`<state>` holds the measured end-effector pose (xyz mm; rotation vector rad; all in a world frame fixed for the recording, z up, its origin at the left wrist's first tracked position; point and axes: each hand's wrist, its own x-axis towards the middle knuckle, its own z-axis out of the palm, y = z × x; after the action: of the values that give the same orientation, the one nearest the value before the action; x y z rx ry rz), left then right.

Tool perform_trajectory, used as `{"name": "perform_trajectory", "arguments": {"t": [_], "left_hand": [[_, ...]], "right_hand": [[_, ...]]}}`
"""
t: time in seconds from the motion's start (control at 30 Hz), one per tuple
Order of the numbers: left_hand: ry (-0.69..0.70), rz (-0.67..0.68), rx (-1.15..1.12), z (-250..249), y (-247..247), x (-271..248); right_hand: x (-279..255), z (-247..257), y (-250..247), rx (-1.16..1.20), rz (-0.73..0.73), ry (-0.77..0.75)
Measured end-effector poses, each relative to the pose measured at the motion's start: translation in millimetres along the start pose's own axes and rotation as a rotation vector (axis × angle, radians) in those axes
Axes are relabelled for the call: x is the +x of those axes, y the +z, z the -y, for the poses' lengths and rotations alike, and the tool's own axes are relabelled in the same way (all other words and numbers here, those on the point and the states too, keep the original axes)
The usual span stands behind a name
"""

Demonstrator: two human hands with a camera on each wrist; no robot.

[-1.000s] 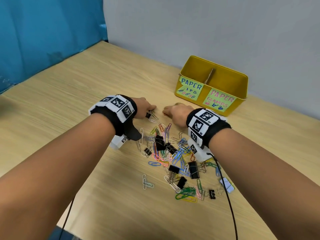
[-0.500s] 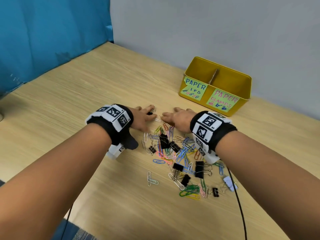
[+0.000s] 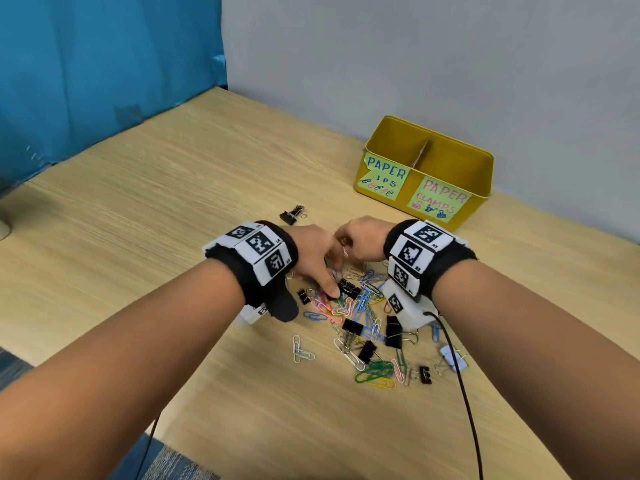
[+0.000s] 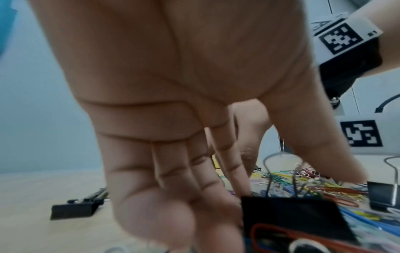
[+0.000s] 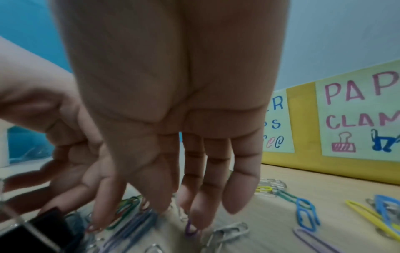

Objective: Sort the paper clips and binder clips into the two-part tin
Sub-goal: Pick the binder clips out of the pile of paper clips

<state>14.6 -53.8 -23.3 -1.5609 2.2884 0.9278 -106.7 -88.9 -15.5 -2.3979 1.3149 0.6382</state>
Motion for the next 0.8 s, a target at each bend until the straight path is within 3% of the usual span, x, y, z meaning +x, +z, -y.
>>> {"name": "perform_trajectory", "arguments": {"t": [0.17, 0.33, 0.43, 0.5, 0.57, 0.7, 0.8], "left_hand": [[-0.043, -0.039, -0.172, 8.3, -3.7, 2.8], [-0.131, -0.348, -0.391, 33.9, -28.4, -1.7], [-0.219, -0.406, -0.44, 49.5, -30.3, -0.9], [-0.247, -0.377, -0.47, 54.3, -27.5, -1.6], [-0.28, -0.353, -0.46, 58.6, -24.7, -2.9], [-0.387, -0.465, -0.342, 67.6, -22.9, -9.4], [-0.457, -0.479, -0.267, 76.3, -20.0, -14.8]], "right_hand": [[3.2, -7.7, -1.7, 0.066, -0.094, 0.046], [13.6, -9.7, 0.5, 0.122, -0.168, 0.067], [13.4, -1.7, 3.6, 0.102, -0.051, 0.001], [10.3, 5.8, 4.4, -0.047, 0.104, -0.042], [8.7, 8.7, -0.1, -0.156, 0.138, -0.048], [9.3, 12.4, -9.4, -0.072, -0.025, 0.035], [19.6, 19.7, -3.7, -0.002, -0.105, -0.004]]}}
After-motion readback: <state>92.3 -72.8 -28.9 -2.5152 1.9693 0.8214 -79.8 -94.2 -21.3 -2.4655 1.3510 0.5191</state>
